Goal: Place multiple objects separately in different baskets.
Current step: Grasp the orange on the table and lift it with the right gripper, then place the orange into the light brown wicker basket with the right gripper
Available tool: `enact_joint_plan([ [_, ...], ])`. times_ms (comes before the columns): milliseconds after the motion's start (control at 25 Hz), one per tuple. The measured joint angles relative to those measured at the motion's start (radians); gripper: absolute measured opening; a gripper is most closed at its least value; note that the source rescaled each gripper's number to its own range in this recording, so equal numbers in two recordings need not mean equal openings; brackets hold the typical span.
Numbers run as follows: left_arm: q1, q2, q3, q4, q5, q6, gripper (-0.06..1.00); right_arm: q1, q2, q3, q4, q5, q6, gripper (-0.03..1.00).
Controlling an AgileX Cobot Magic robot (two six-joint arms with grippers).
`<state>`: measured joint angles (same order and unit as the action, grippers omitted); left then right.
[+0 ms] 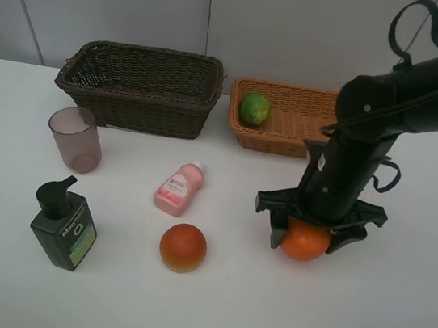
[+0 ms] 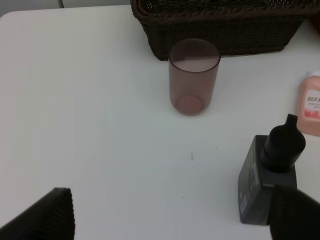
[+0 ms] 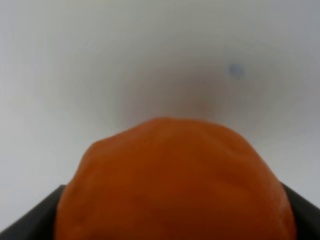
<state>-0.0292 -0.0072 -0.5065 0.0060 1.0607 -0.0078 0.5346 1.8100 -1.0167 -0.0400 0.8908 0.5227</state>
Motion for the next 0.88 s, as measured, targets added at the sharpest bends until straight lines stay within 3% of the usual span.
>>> enact_joint_plan([
  [400,0.0,0.0,0.0,0.0,0.0,0.0,1.0,-0.159,0.086,-0.419,-0.119,0.175,-0.129,0.38],
  [720,0.0,0.0,0.0,0.0,-0.001,0.0,1.0,-0.237,0.291,-0.74,-0.153,0.181,-0.194,0.38],
  [880,0.0,0.0,0.0,0.0,-0.001,0.0,1.0,-0.248,0.367,-0.814,-0.212,0.113,-0.195,0.38],
])
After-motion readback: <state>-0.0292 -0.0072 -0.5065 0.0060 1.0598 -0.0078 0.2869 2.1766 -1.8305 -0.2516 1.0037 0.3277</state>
